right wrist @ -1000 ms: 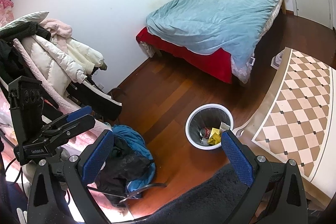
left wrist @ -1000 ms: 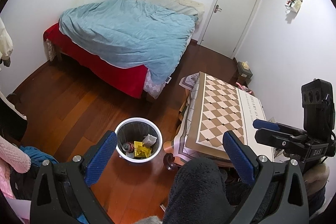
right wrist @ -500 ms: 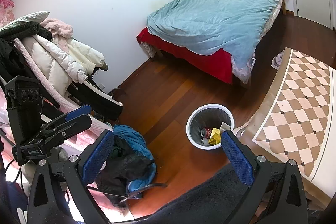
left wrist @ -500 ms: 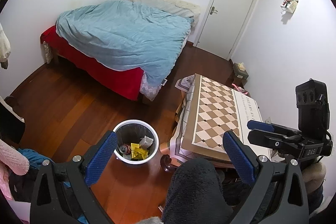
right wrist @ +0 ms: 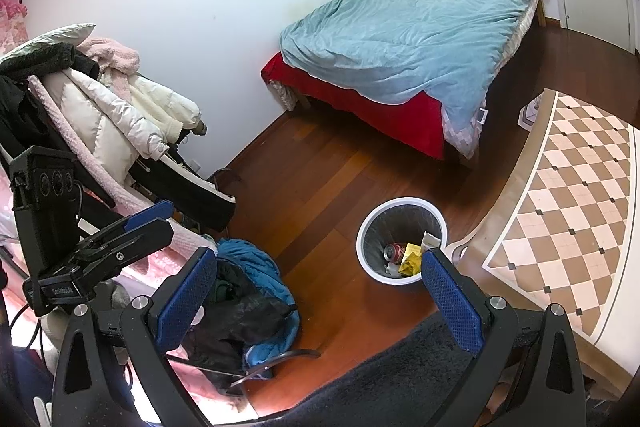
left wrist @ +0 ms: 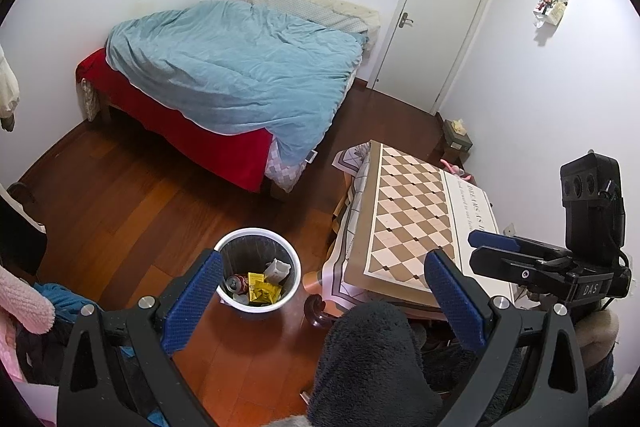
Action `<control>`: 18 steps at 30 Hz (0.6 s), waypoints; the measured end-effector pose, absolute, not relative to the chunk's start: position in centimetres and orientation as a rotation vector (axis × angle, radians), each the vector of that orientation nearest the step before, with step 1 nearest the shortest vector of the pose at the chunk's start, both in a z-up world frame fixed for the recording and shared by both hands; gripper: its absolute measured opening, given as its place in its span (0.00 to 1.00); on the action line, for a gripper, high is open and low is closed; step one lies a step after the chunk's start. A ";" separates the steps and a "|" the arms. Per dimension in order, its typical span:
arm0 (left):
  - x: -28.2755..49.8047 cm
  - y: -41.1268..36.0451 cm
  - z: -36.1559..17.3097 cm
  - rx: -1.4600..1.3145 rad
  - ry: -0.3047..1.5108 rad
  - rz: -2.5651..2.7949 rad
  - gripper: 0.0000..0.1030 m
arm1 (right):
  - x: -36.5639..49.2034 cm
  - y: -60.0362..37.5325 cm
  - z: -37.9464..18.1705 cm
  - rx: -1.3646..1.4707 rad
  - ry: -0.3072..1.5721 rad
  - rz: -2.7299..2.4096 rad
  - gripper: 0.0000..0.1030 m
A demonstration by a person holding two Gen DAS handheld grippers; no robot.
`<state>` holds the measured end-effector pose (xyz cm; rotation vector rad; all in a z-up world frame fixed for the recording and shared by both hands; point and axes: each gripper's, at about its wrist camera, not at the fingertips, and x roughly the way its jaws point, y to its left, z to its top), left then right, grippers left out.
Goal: Collect trash
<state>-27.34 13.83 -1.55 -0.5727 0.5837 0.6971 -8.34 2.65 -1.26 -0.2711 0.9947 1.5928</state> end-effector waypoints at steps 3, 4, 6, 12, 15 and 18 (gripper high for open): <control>-27.3 13.9 -1.6 -0.574 0.585 0.697 1.00 | -8.4 2.7 -1.2 -0.269 0.995 1.594 1.00; -27.3 13.8 -1.6 -0.573 0.586 0.698 1.00 | -8.4 2.7 -1.2 -0.269 0.993 1.591 1.00; -27.3 13.8 -1.6 -0.574 0.584 0.699 1.00 | -8.4 2.7 -1.2 -0.268 0.994 1.592 1.00; -27.3 13.8 -1.6 -0.571 0.582 0.698 1.00 | -8.5 2.7 -1.1 -0.269 0.991 1.596 1.00; -27.4 13.8 -1.6 -0.572 0.583 0.695 1.00 | -8.6 2.8 -0.9 -0.268 0.990 1.599 1.00; -27.4 13.9 -1.6 -0.569 0.582 0.695 1.00 | -8.7 3.0 -1.0 -0.269 0.991 1.597 1.00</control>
